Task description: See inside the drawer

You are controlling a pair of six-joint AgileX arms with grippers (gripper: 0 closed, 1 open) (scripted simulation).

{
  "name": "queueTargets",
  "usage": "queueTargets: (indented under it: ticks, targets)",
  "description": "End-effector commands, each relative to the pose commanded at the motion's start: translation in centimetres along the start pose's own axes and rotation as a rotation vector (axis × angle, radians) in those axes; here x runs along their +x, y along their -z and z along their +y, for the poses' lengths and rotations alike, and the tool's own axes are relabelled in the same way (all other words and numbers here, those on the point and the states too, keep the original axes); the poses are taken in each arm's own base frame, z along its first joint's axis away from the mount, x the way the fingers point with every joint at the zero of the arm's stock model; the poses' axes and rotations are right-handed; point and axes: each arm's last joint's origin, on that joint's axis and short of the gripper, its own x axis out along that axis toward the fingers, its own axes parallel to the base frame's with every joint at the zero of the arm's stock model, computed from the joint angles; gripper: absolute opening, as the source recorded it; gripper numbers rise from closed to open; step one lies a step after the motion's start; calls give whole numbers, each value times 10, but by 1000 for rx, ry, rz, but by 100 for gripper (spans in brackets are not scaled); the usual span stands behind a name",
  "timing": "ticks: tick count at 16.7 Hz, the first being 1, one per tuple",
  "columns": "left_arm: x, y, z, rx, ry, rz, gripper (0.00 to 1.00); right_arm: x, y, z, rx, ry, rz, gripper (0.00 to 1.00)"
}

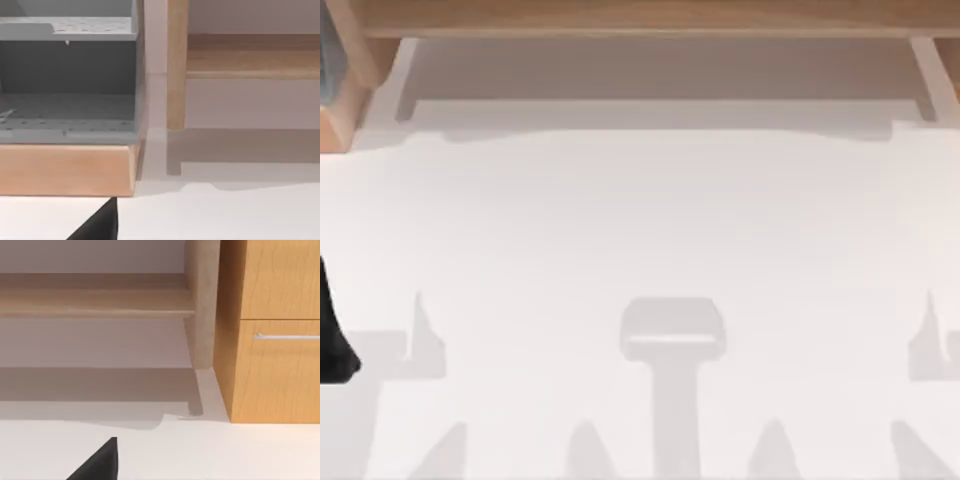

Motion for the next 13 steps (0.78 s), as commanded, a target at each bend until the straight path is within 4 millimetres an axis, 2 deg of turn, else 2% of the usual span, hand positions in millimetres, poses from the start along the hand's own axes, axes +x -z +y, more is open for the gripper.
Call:
queueTargets:
  ticks: [3, 7, 10, 13]
  targets:
    - [0, 0, 0, 0, 0, 0, 100, 0, -3, 0, -1, -2, -6, 100]
    - [0, 0, 0, 0, 0, 0, 100, 8, -25, -6, -7, -9, -31, 100]
    - [0, 0, 0, 0, 0, 0, 100, 23, -45, -15, -8, -4, -30, 100]
    - [0, 0, 0, 0, 0, 0, 100, 47, -61, -31, -6, 2, -20, 100]
